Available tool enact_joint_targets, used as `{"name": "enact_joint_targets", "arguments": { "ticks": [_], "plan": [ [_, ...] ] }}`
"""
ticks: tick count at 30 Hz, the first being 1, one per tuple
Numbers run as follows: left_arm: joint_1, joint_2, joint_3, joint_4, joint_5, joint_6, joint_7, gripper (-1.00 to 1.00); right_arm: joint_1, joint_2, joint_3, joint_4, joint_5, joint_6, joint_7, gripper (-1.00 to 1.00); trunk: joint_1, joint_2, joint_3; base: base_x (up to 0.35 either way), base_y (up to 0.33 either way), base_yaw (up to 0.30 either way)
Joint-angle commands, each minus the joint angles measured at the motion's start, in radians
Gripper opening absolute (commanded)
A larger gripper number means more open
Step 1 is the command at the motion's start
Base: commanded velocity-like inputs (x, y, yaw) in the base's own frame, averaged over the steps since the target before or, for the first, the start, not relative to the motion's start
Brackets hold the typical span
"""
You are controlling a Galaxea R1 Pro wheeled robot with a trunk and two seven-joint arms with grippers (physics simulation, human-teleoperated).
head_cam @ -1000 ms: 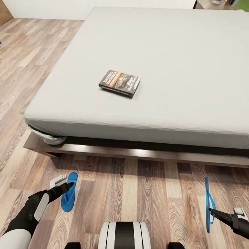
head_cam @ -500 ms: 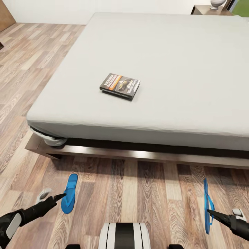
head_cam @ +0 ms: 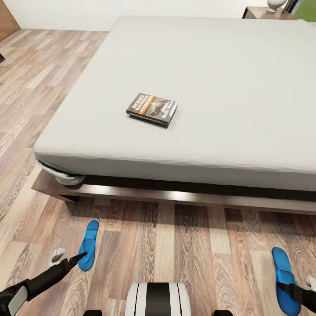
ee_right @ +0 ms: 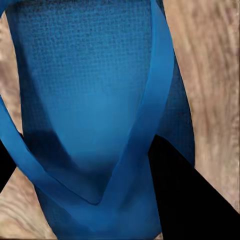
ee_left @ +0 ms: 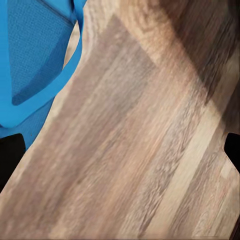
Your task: In the bedroom, move the book from the bed onto either nightstand, and place the two sandals side by side next to the bed.
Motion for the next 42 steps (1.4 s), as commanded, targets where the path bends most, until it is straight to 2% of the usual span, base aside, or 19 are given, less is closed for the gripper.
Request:
{"name": "enact_joint_targets", "arguments": {
  "ticks": [1,3,6,9,11,14,21,26,30,42],
  "plan": [
    [0.000,-0.001,0.002,0.001,0.003,0.009,-0.011,1.00,-0.002,0.009,-0.002,-0.003,0.006,0.005,-0.033,-1.00,0.000,0.000,-0.001,0.000,0.000,0.000],
    [0.000,-0.001,0.002,0.001,0.004,0.009,-0.015,1.00,-0.003,0.013,0.007,-0.004,0.006,0.005,-0.057,-1.00,0.000,0.000,-0.001,0.000,0.000,0.000],
    [0.000,-0.001,0.002,0.002,0.004,0.008,-0.018,1.00,-0.004,0.045,0.059,-0.012,0.006,0.004,-0.201,-1.00,0.000,0.000,-0.001,0.000,0.000,0.000],
    [0.000,-0.001,0.002,0.002,0.003,0.008,-0.020,1.00,-0.005,0.062,0.127,-0.040,0.006,0.002,-0.331,-1.00,0.000,0.000,-0.001,0.000,0.000,0.000],
    [0.000,-0.002,0.002,0.002,0.003,0.008,-0.019,1.00,-0.005,0.065,0.149,-0.047,0.005,-0.005,-0.353,-1.00,0.000,0.000,-0.001,0.000,0.000,0.000],
    [0.000,-0.004,0.002,0.002,0.003,0.008,-0.018,1.00,-0.005,0.066,0.163,-0.055,0.004,-0.019,-0.365,-1.00,0.000,0.000,-0.001,0.000,0.000,0.000],
    [0.000,-0.004,0.002,0.007,0.003,0.007,-0.018,1.00,-0.006,0.065,0.165,-0.107,-0.007,-0.032,-0.362,-1.00,0.000,0.000,-0.001,0.000,0.000,0.000],
    [0.000,-0.004,0.002,0.009,0.003,0.006,-0.016,1.00,-0.006,0.066,0.166,-0.106,-0.007,-0.131,-0.362,-1.00,0.000,0.000,-0.001,0.000,0.033,0.000],
    [0.000,-0.004,0.002,0.009,0.003,0.006,-0.015,1.00,-0.006,0.066,0.166,-0.101,-0.006,-0.152,-0.363,-1.00,0.000,0.000,-0.001,0.000,0.250,0.000],
    [0.000,0.000,0.002,0.010,0.003,0.006,-0.015,1.00,-0.006,0.066,0.166,-0.105,-0.001,-0.154,-0.365,-1.00,0.000,0.000,-0.001,0.040,0.317,0.000]
  ]
}}
